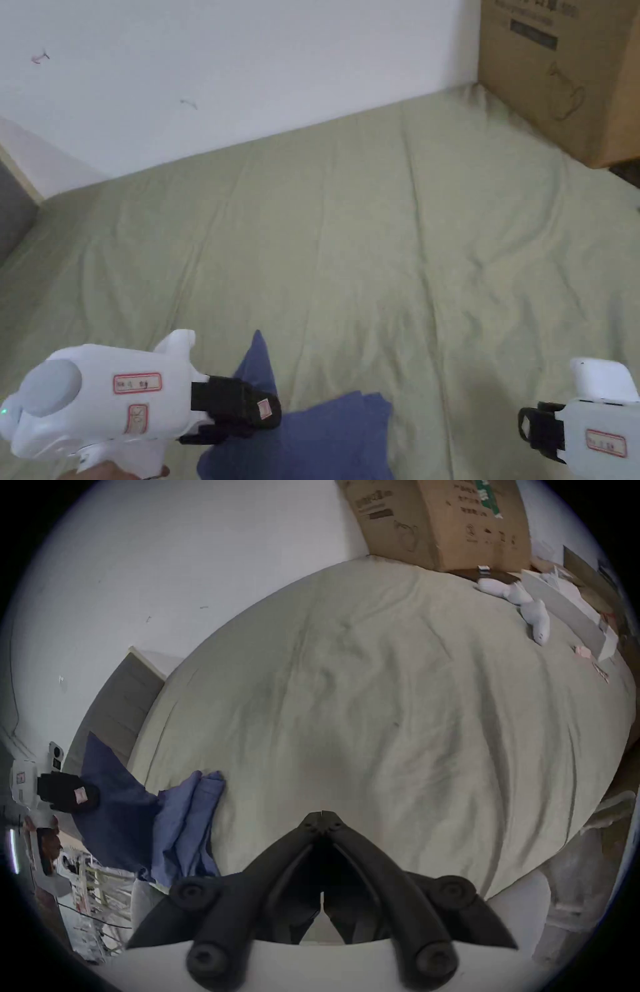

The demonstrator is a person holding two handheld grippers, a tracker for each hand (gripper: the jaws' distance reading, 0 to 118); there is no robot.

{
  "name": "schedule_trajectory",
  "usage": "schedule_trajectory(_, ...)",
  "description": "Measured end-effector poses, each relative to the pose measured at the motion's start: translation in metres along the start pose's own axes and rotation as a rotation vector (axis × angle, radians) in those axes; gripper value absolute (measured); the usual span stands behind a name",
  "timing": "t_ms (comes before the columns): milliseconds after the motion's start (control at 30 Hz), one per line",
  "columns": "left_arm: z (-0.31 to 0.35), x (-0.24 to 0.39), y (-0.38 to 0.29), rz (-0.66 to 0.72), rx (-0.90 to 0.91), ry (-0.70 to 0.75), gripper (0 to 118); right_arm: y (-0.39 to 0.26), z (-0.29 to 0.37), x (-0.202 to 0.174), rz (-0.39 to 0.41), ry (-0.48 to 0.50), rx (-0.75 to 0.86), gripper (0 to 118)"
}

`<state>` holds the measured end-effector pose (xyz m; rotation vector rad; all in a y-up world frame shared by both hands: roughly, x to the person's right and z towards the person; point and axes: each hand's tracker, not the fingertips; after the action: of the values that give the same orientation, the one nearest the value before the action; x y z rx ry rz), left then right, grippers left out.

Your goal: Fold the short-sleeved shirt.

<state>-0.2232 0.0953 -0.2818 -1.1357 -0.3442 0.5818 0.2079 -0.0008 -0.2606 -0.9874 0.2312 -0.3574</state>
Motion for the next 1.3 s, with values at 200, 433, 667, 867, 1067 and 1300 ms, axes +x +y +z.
schedule_trajectory(200,-0.068,0.028,-0.007,-0.103,-0.119,0.056,11,-0.003,0.005,0.011,0.0,-0.017,-0.003,0)
schedule_trajectory(433,-0.058,0.03,-0.013,-0.072,-0.073,-0.068,51,-0.002,0.008,0.001,0.044,-0.037,-0.005,0)
schedule_trajectory(667,-0.016,-0.007,-0.014,-0.032,0.112,-0.09,36,0.0,0.005,-0.015,0.095,-0.039,-0.009,0)
schedule_trajectory(867,-0.051,-0.052,-0.043,0.02,0.06,-0.053,0,-0.002,-0.001,-0.025,0.115,-0.034,-0.019,0)
schedule_trajectory(1067,-0.107,-0.042,-0.065,0.034,-0.015,-0.097,0,-0.006,-0.005,-0.028,0.122,-0.033,-0.04,0)
schedule_trajectory(1300,-0.149,-0.009,-0.078,-0.011,-0.077,-0.088,0,-0.009,-0.002,-0.024,0.118,-0.045,-0.05,0)
